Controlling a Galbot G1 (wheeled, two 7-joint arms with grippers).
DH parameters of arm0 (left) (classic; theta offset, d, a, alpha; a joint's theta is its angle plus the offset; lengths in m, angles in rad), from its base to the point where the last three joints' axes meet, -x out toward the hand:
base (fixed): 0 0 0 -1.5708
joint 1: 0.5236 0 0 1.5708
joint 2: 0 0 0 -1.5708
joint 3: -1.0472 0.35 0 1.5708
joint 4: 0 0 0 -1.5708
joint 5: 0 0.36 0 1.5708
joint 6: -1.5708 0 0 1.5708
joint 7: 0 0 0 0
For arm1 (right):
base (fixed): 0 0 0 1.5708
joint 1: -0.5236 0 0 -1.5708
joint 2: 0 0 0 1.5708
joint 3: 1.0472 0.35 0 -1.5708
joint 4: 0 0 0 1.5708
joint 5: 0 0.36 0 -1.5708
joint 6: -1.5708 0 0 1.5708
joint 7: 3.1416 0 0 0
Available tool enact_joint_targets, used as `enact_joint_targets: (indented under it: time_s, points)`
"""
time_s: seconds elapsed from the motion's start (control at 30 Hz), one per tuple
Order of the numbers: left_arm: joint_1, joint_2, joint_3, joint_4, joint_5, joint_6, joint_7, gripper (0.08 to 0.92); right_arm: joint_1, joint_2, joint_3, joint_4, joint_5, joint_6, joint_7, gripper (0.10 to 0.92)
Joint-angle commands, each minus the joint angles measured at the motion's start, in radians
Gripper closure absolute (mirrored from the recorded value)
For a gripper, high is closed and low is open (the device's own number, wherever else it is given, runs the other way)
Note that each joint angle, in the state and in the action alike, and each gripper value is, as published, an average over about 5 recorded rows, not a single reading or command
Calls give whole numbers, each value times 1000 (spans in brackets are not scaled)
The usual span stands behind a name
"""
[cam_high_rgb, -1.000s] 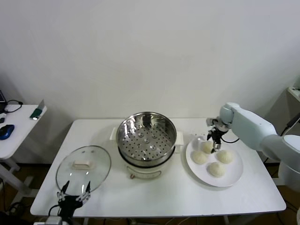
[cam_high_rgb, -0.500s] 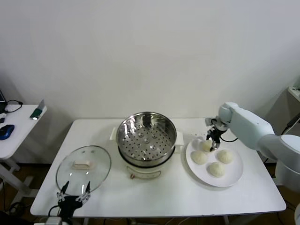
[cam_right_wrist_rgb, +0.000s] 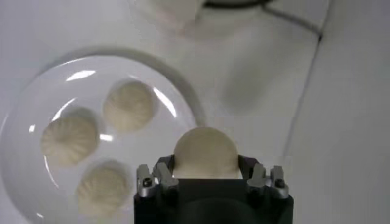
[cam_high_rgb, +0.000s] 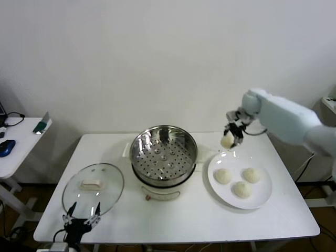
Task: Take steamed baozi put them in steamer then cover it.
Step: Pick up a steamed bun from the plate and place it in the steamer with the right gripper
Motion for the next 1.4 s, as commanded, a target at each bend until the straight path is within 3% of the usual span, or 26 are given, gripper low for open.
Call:
enact_joint_targets:
  time_s: [0.03, 0.37, 0.63, 1.4]
  points:
    - [4, 5, -8, -17, -6, 2, 0, 177, 312, 72, -130, 320, 24, 224, 18, 338]
    - [-3, -17, -7, -22, 16, -4, -4, 177, 202, 240, -110, 333, -116, 343, 74, 338]
    - [-9, -15, -7, -9, 23, -11, -7, 177, 46, 351, -89, 137, -276, 392, 110, 338]
    - [-24, -11, -2, 21, 35, -23, -17, 177, -170, 530, -14, -288, -396, 499, 169, 338]
